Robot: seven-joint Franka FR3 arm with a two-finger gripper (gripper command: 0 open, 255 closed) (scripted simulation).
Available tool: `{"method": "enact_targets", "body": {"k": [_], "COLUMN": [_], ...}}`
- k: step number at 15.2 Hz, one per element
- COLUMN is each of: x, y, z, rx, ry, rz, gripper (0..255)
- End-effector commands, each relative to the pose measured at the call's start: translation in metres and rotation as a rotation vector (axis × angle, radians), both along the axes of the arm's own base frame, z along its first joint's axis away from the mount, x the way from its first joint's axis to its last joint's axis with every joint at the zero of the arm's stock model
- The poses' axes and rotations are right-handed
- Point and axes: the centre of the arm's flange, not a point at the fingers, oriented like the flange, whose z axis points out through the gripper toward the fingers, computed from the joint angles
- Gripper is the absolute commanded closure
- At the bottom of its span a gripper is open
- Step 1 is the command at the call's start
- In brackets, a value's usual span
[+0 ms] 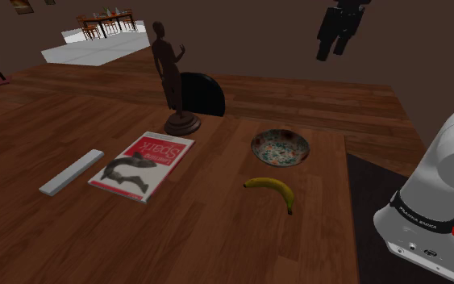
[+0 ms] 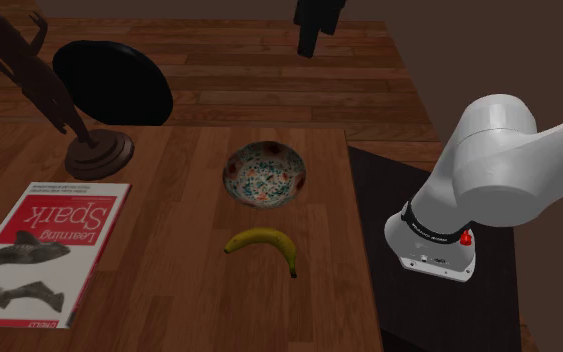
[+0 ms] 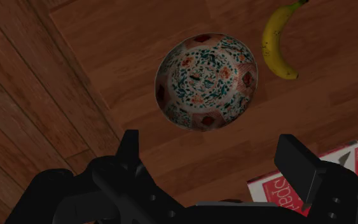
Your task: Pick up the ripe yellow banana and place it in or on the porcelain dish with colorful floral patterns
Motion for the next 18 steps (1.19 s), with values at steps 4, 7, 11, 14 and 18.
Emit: {"method": "enact_targets", "body": {"k": [4,7,11,14,18], "x": [0.004,0.006,0.009,0.010,0.011], "y": [0.026,0.051,0.084,0.109,0.141], "z": [-0.031,-0.062,-0.104,-0.136,-0.179], "rx": [-0.009,-0.019,-0.031,-0.040,-0.053], "ry": [0.017,0.034,0.057,0.074,0.096], "rz": [0.007,0.015,0.025,0.032,0.042], "gripper": [0,0,0,0,0]}}
